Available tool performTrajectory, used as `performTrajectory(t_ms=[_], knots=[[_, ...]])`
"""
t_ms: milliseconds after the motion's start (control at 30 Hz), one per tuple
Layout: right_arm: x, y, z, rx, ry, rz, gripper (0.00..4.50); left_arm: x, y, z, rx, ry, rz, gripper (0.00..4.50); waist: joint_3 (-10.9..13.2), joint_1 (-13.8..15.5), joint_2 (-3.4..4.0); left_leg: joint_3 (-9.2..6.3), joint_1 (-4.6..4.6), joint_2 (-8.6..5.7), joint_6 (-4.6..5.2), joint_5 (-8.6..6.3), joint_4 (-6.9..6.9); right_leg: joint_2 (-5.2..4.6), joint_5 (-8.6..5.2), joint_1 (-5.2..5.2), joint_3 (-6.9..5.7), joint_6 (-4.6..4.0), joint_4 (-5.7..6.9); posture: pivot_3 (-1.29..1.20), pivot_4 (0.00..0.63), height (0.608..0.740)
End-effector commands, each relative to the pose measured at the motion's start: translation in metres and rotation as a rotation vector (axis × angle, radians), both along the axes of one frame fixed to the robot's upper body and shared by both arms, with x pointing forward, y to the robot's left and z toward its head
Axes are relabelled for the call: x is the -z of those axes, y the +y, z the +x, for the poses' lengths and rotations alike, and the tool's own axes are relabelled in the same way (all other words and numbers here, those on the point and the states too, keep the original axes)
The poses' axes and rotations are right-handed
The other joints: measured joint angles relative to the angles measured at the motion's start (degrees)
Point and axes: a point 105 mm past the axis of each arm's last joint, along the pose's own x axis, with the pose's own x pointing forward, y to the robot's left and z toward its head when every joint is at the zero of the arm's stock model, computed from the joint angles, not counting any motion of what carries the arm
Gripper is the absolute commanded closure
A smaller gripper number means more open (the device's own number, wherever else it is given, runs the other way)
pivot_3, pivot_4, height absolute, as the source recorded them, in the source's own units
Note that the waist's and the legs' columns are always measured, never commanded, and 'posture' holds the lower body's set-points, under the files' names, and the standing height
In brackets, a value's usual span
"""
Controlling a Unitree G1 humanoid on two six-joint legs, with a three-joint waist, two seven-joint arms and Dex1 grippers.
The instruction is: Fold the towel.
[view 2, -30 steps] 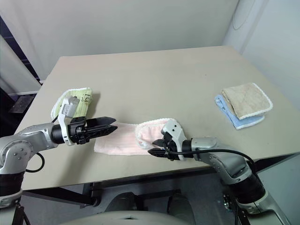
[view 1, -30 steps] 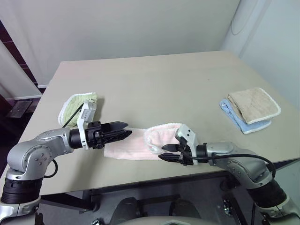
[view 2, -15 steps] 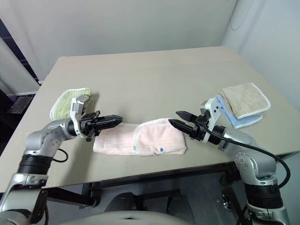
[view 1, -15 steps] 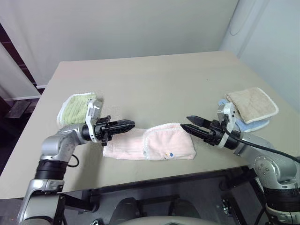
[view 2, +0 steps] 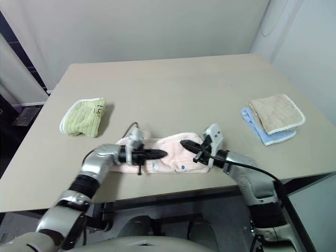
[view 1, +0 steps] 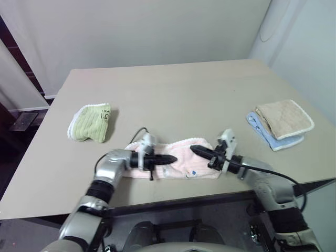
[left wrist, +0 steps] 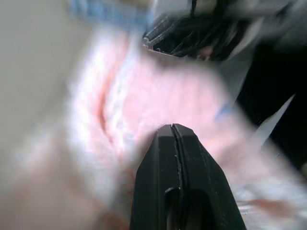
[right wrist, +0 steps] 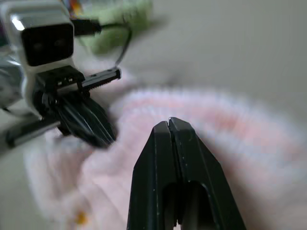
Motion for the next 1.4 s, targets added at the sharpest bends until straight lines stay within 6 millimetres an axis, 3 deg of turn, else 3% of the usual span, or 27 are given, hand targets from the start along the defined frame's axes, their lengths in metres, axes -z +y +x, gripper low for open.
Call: performTrajectory(t_ms=[33,133,300,433,533,633,733,1000,1167,1267,1400], knots=[[0.013,-0.004,0.012,0.059,-0.02,-0.065,4.49,0.023,-0.014,-0.005,0.024,-0.043,0.121,4.5,-0.3,-0.3,0.25,0.03,0.03,-0.01,0.05,-0.04,0.1,-0.04,0.08,0.06,0.02,0.03,-0.02,0.0,0.0,0.72],[0.018,-0.005,0.016,0.073,-0.02,-0.09,4.49,0.022,-0.017,0.003,-0.026,-0.046,0.127,4.5,-0.7,-0.4,0.19,0.08,0.18,-0.02,0.04,-0.1,0.16,-0.11,0.29,0.25,0.09,0.02,-0.2,0.0,0.0,0.72],[0.007,-0.008,0.019,0.071,-0.052,-0.072,4.49,0.015,-0.001,0.003,-0.005,-0.03,0.127,4.5,-0.7,-0.5,0.18,0.06,0.18,-0.03,0.04,-0.1,0.16,-0.35,0.49,0.23,0.06,0.08,-0.21,0.0,0.0,0.72],[-0.006,-0.009,0.014,0.029,-0.075,-0.025,4.49,-0.005,0.013,0.01,-0.042,0.012,0.06,4.5,-0.7,-0.5,0.2,0.05,0.14,-0.02,0.05,-0.09,0.15,-0.29,0.58,0.08,0.06,0.0,-0.17,0.0,0.0,0.72],[-0.021,-0.006,0.008,-0.015,-0.099,0.023,4.49,-0.033,0.028,0.012,-0.032,0.045,-0.038,4.5,-0.7,-0.6,0.18,0.06,-0.1,-0.02,0.21,0.0,0.16,-0.27,0.65,-0.18,0.08,0.19,-0.15,0.0,0.0,0.72],[-0.038,-0.007,0.009,-0.01,-0.122,0.081,4.5,-0.063,0.043,0.011,-0.013,0.095,-0.13,3.89,-0.6,-0.6,0.19,0.06,-0.48,-0.02,0.24,0.02,0.15,-0.25,0.66,-0.57,0.09,0.19,-0.11,0.0,0.0,0.72],[-0.046,-0.012,0.013,0.008,-0.126,0.09,4.5,-0.084,0.064,0.004,0.005,0.18,-0.175,2.86,-0.6,-0.7,0.2,0.06,-0.79,-0.02,0.23,0.04,0.18,-0.15,0.67,-0.64,0.11,0.19,-0.06,0.0,0.0,0.72],[-0.048,-0.011,0.008,0.017,-0.097,0.093,4.5,-0.095,0.132,-0.001,-0.249,0.323,-0.155,0.01,-0.6,-1.4,0.25,0.06,-0.8,-0.01,0.23,0.04,0.17,-0.03,0.66,-0.67,0.14,0.2,-0.06,0.0,0.0,0.72],[-0.054,-0.013,0.008,0.04,-0.032,0.196,4.5,-0.09,0.17,-0.027,-0.404,0.404,-0.087,0.01,-0.5,-2.1,0.25,0.07,-0.78,0.0,0.2,0.04,0.16,-0.04,0.66,-0.73,0.2,0.2,-0.07,0.0,0.0,0.72],[-0.049,-0.011,0.009,0.037,0.022,0.207,4.5,-0.076,0.186,-0.043,-0.485,0.439,0.06,0.01,-0.5,-1.9,0.28,0.06,-0.67,0.0,0.03,-0.05,0.16,-0.13,0.64,-0.82,0.21,0.17,-0.09,0.0,0.0,0.72],[-0.049,-0.005,0.012,0.032,0.063,0.252,4.5,-0.072,0.195,-0.076,-0.43,0.714,0.072,0.01,-0.4,-1.8,0.33,0.06,-0.61,0.01,-0.06,-0.04,0.14,-0.17,0.55,-0.83,0.28,-0.03,-0.09,0.0,0.0,0.72]])
